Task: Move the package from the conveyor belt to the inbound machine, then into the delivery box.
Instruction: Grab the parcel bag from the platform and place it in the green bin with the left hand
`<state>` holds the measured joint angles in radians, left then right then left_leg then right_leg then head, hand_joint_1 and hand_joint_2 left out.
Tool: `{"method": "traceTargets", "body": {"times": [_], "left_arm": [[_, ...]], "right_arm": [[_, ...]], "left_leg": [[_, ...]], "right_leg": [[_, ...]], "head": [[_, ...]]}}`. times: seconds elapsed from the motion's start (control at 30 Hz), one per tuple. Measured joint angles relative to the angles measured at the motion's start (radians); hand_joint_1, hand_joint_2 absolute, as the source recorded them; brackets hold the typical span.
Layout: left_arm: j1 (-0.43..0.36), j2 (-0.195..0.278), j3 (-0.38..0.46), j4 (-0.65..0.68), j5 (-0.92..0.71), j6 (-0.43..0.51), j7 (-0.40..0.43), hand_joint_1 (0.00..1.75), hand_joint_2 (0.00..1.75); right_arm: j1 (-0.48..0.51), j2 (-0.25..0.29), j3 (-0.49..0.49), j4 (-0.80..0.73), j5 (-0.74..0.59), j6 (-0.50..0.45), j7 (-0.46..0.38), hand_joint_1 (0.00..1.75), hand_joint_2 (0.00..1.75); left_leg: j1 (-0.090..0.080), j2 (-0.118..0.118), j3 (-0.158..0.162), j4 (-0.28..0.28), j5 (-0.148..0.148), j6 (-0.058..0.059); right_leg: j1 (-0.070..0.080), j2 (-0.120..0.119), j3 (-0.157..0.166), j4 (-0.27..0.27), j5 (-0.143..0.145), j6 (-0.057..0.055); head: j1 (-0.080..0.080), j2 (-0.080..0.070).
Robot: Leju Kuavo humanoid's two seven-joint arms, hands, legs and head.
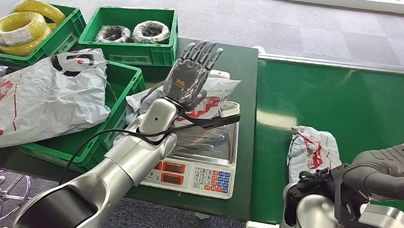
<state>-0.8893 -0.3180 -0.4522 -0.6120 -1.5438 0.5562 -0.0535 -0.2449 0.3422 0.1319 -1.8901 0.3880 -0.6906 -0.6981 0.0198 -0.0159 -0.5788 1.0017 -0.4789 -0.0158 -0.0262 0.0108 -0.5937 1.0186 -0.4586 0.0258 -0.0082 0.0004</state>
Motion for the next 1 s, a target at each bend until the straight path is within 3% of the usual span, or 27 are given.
{"method": "traceTargets", "body": {"times": [0.23,0.57,0.9,0.93,1.0], "left_arm": [[-0.024,-0.001,-0.026,0.07,-0.012,-0.054,0.015,0.0,1.75],[-0.05,0.009,-0.162,0.194,-0.013,-0.161,0.068,0.0,1.75],[-0.049,0.028,-0.22,0.265,-0.012,-0.332,0.023,0.0,1.75],[-0.046,0.03,-0.226,0.27,-0.012,-0.343,0.019,0.05,1.75],[-0.038,0.034,-0.234,0.277,-0.01,-0.356,0.015,0.7,1.75]], "right_arm": [[0.002,0.0,0.001,0.004,0.006,0.0,0.0,0.0,0.0],[0.008,0.002,0.013,0.01,0.014,0.0,0.0,0.0,0.0],[0.012,0.002,0.022,0.014,0.028,0.0,0.0,0.0,0.0],[0.012,0.002,0.023,0.014,0.029,0.0,0.0,0.0,0.0],[0.012,0.002,0.025,0.014,0.029,0.0,0.0,0.0,0.0]], "left_leg": [[0.0,0.0,0.0,0.0,0.0,0.0],[0.0,0.0,0.0,0.0,0.0,0.0],[0.0,0.0,0.0,0.0,0.0,0.0],[0.0,0.0,0.0,0.0,0.0,0.0],[0.0,0.0,0.0,0.0,0.0,0.0]], "right_leg": [[0.0,0.0,0.0,0.0,0.0,0.0],[0.0,0.0,0.0,0.0,0.0,0.0],[0.0,0.0,0.0,0.0,0.0,0.0],[0.0,0.0,0.0,0.0,0.0,0.0],[0.0,0.0,0.0,0.0,0.0,0.0]], "head": [[0.0,0.0],[0.0,0.0],[0.0,0.0],[0.0,0.0],[0.0,0.0]]}}
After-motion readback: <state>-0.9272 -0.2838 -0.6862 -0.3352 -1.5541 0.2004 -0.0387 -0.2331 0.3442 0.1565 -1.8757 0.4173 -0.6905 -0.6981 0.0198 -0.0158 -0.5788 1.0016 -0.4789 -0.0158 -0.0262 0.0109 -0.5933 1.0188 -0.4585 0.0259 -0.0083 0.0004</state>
